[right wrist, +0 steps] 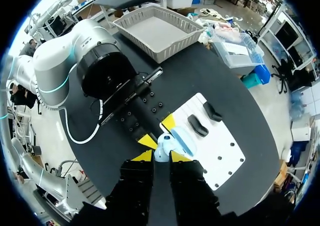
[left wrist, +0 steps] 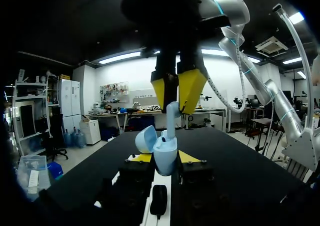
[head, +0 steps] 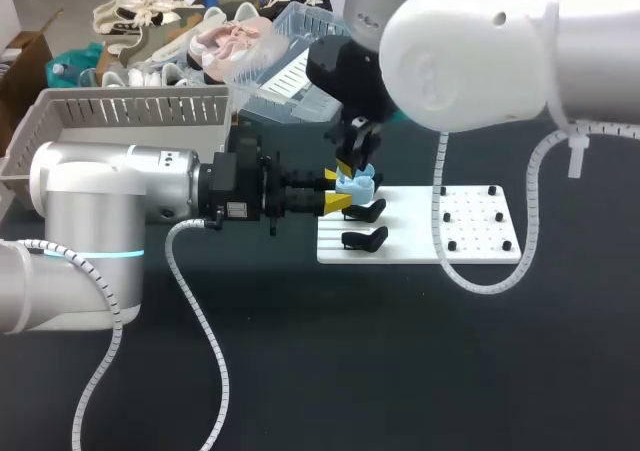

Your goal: Pick up each earbud case from the left stands, insert the matching earbuds, close the lid, and place the case in the box.

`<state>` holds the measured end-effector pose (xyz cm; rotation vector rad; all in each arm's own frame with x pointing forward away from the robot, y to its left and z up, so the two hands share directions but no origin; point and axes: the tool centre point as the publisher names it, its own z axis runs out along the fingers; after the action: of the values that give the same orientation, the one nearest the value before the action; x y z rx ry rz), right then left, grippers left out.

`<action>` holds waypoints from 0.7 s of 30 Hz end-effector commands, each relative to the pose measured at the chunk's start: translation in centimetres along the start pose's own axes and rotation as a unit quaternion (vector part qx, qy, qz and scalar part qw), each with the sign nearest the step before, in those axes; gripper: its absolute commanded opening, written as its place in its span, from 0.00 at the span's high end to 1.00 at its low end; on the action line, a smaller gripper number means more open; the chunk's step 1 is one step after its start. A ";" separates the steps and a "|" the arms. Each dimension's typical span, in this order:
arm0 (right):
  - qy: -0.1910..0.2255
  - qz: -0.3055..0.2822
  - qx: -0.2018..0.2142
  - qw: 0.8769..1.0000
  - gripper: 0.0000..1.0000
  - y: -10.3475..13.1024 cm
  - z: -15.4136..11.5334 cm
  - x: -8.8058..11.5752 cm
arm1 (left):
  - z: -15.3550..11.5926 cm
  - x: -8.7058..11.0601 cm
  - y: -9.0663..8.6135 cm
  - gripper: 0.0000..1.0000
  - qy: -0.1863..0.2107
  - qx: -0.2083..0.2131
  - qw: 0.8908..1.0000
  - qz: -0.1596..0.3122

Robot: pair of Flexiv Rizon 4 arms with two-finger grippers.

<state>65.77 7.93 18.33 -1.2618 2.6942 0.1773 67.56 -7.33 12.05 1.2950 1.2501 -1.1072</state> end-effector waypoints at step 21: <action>-0.001 0.021 0.007 1.000 1.00 -1.0 1.1 -0.3 | 0.0 0.0 -0.1 1.00 0.000 -0.002 1.000 0.000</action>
<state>66.83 7.68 17.43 -1.2063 2.7192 0.1694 67.56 -7.31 12.02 1.2950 1.2507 -1.1072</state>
